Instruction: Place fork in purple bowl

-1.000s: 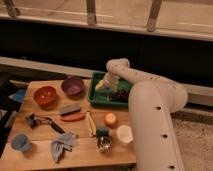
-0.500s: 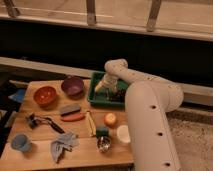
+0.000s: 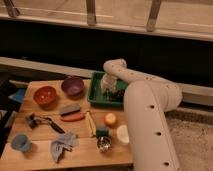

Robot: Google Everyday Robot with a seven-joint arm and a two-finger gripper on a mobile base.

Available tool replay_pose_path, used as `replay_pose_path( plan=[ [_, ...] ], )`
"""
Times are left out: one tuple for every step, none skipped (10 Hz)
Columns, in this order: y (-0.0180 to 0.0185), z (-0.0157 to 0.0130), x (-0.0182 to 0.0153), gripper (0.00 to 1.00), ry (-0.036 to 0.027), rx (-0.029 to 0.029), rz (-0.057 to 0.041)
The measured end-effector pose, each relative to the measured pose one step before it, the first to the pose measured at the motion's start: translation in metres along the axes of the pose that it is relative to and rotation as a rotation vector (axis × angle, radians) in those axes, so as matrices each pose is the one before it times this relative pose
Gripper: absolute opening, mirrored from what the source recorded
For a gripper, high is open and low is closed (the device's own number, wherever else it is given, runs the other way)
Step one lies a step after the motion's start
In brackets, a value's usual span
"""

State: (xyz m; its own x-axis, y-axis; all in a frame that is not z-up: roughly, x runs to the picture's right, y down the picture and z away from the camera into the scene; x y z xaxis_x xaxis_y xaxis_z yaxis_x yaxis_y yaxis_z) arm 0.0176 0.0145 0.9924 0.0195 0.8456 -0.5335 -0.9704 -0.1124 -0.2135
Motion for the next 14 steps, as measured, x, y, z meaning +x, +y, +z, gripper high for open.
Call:
replay_pose_path(
  plan=[
    [0.00264,-0.00075,0.00076,0.08,0.00289,-0.00191,-0.00206],
    [0.0019,0.0009,0.00061,0.01,0.00296,0.00031,-0.00262],
    [-0.0019,0.00011,0.00001,0.0,-0.0004,-0.00051,0.00225],
    [0.00032,0.00238,0.00042,0.0,0.00335,0.00019,-0.00346],
    [0.00108,0.00085,0.00018,0.0,0.00091,-0.003,-0.0011],
    [0.00049,-0.00033,-0.00026,0.0,-0.00122,-0.00463,-0.00071],
    [0.00097,-0.00087,-0.00092,0.0,-0.00214,-0.0028,-0.00069],
    [0.00062,-0.00335,-0.00256,0.0,-0.00822,-0.0068,0.00308],
    [-0.00175,-0.00685,-0.00386,0.0,-0.01412,-0.00843,0.00801],
    [-0.00145,-0.01095,-0.00507,0.0,-0.02106,-0.00799,0.00695],
    [-0.0004,-0.01248,-0.00499,0.0,-0.02319,-0.00585,0.00391],
    [0.00091,-0.01425,-0.0062,0.0,-0.027,-0.00387,0.00338],
    [0.00145,-0.01337,-0.00632,0.0,-0.02446,-0.00619,0.00301],
    [0.00103,-0.01036,-0.00523,0.0,-0.01966,-0.00752,0.00233]
  ],
)
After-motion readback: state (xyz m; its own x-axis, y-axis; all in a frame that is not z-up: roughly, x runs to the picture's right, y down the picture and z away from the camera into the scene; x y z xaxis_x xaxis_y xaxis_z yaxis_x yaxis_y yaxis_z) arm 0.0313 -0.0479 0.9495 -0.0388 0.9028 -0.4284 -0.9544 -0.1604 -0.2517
